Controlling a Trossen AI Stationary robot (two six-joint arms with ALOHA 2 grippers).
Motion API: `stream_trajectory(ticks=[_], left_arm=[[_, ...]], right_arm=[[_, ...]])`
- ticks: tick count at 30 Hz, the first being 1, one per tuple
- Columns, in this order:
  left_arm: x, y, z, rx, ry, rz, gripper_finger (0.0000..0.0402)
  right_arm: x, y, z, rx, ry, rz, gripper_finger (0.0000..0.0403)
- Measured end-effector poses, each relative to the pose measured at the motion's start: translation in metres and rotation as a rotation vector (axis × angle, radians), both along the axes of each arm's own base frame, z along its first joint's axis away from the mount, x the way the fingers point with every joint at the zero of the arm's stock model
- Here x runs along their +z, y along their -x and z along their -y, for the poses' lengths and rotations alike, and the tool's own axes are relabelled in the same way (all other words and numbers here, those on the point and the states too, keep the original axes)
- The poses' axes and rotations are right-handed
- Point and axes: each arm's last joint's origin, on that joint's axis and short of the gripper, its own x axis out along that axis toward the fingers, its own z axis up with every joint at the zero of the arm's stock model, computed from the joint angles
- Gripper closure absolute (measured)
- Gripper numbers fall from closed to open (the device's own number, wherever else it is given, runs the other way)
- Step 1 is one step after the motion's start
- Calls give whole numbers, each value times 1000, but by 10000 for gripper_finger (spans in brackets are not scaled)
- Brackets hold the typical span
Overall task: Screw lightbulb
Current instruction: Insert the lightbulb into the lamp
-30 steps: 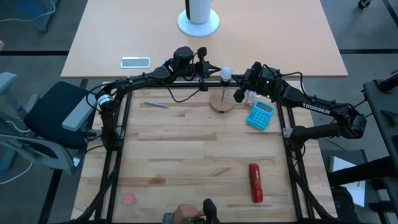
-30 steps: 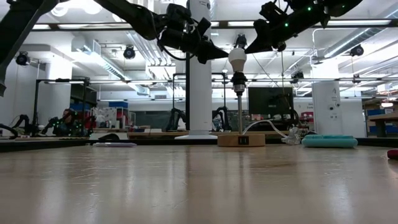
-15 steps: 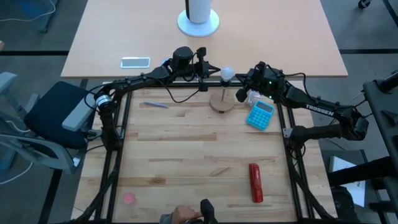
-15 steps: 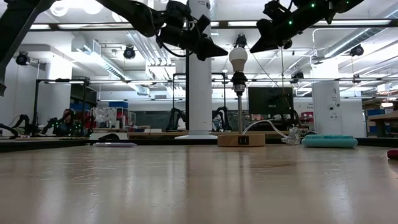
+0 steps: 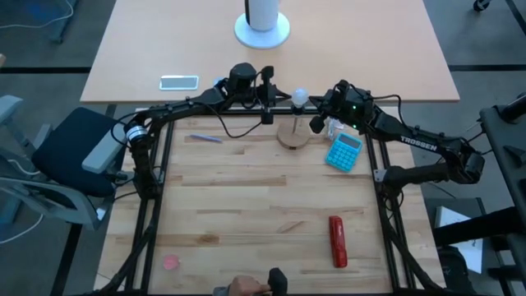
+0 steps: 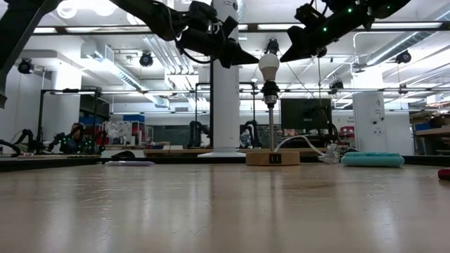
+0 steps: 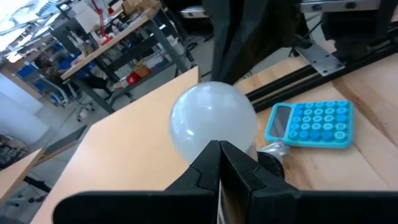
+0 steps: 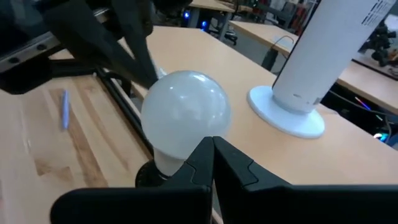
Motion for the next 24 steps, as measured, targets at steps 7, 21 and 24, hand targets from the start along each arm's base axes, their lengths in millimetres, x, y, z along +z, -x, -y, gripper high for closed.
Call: stream_trajectory(ticks=[7, 21, 24], left_arm=[[2, 0, 0, 12, -15, 15, 401], [8, 8, 2, 56, 4, -30, 401], [5, 7, 1, 55, 5, -38, 401]], right_arm=[[-1, -2, -3, 48, -24, 4, 403], [-2, 1, -5, -37, -24, -29, 403], [-1, 2, -1, -49, 1, -30, 403]])
